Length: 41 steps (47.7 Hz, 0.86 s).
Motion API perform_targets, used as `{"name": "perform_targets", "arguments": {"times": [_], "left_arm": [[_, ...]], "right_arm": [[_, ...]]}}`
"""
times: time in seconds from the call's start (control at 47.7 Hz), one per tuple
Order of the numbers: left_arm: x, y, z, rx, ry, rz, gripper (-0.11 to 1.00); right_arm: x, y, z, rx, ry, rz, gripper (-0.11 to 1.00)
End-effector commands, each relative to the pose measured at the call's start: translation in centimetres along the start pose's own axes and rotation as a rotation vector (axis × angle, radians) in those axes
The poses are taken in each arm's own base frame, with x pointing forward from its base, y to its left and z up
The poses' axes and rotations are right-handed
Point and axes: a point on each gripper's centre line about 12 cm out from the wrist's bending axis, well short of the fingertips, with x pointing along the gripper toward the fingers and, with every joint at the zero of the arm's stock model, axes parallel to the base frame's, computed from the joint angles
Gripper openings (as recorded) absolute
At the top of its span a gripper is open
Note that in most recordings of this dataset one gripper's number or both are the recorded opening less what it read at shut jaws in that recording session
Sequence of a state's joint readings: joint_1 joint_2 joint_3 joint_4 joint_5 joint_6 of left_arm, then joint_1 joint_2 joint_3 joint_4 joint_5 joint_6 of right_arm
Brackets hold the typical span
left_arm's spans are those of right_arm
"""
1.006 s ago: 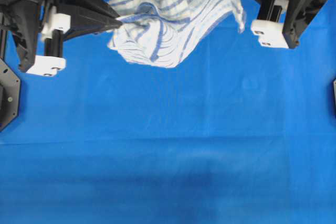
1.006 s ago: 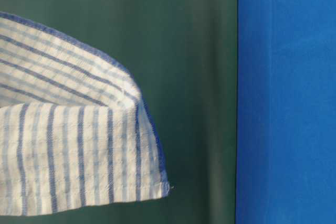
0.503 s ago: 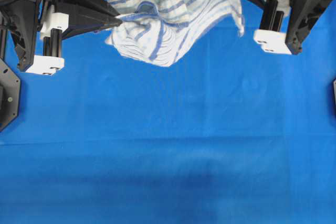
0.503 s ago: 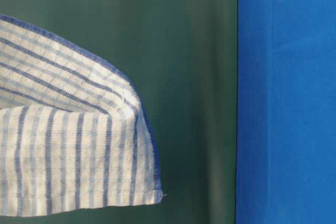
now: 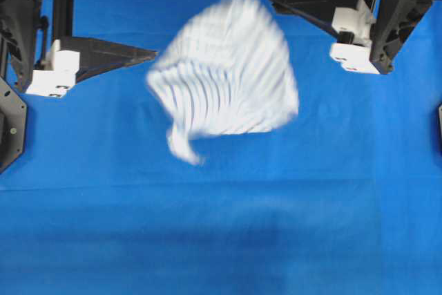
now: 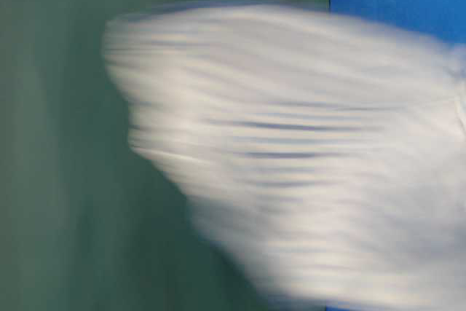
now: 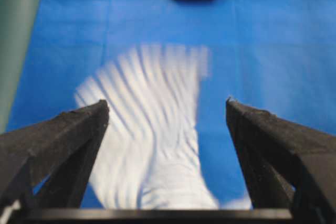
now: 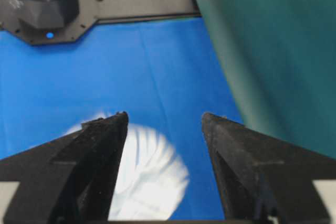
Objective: Lift the towel with both arms.
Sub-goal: 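Open both grippers and drop the towel onto the table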
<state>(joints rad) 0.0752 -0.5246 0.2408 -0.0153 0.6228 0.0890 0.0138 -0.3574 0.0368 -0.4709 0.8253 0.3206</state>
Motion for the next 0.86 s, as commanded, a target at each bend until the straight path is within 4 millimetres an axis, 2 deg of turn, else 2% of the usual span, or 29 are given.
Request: {"name": "perform_targets", "arguments": {"times": [0.0, 0.147, 0.21, 0.566, 0.838], "left_arm": [[-0.9, 0.1, 0.6, -0.004, -0.038, 0.005, 0.92], [-0.7, 0.0, -0.3, -0.009, -0.038, 0.004, 0.88], [-0.1, -0.1, -1.3, -0.015, -0.029, 0.002, 0.89], [2.7, -0.6, -6.2, -0.029, -0.022, -0.003, 0.89], [3.9, -0.9, -9.3, -0.028, -0.048, -0.001, 0.89]], "right_arm": [[-0.6, -0.2, 0.4, 0.005, -0.02, -0.001, 0.63], [-0.2, 0.0, -0.1, 0.007, -0.002, 0.0, 0.63], [0.2, 0.1, -0.7, 0.002, 0.016, 0.002, 0.63], [3.1, 1.5, -5.8, 0.027, 0.106, 0.027, 0.63], [5.0, 2.9, -10.3, 0.025, 0.13, 0.076, 0.63]]}}
